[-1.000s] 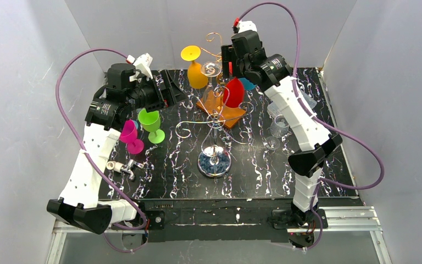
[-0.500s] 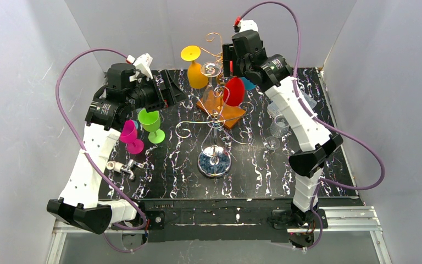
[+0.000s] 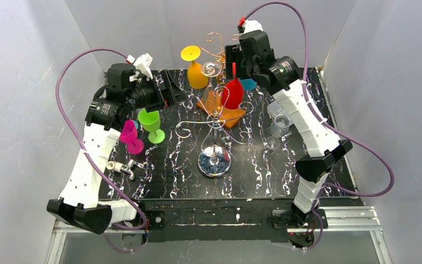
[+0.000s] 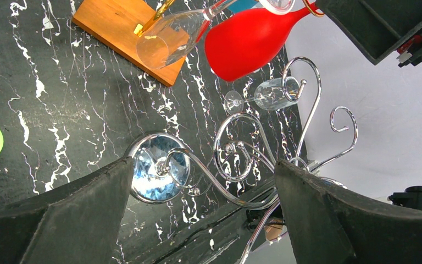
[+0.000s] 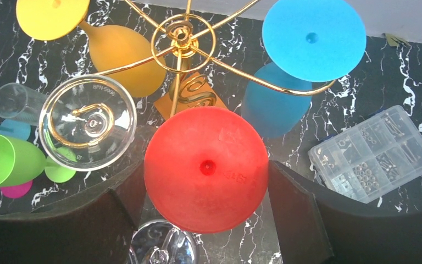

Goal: Take the wine glass off the wine glass rack
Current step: Pick up the wine glass from the wine rack, then place the wine glass at the center of the board.

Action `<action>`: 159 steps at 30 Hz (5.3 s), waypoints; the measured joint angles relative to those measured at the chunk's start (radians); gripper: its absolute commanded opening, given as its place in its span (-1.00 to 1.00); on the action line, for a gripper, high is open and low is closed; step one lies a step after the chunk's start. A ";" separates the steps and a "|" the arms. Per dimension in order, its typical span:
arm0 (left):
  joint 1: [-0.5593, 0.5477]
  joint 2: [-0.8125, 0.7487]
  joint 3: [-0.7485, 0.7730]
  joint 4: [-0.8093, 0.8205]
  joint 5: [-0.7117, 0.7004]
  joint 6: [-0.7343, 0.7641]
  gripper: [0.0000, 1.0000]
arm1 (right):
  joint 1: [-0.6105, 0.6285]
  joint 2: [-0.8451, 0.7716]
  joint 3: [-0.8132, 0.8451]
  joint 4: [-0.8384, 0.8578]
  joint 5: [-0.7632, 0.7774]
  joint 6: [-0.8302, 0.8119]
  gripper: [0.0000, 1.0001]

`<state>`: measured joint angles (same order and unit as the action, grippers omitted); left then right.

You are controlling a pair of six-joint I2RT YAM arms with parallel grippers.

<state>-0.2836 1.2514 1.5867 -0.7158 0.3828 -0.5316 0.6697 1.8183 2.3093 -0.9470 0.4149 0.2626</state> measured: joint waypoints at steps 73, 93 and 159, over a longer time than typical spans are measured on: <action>-0.001 0.020 0.000 0.005 0.019 -0.016 0.99 | -0.015 0.003 -0.023 0.058 0.214 0.026 0.21; -0.080 0.053 0.102 0.028 0.018 -0.082 0.99 | -0.015 -0.196 -0.076 -0.065 0.246 0.082 0.17; 0.026 0.266 0.206 0.746 0.413 -0.718 0.15 | -0.454 -0.318 -0.440 0.887 -0.890 0.842 0.17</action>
<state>-0.2573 1.5177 1.7927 0.0299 0.7956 -1.2499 0.2161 1.5005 1.8694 -0.0601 -0.4755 1.1042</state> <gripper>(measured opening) 0.588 0.827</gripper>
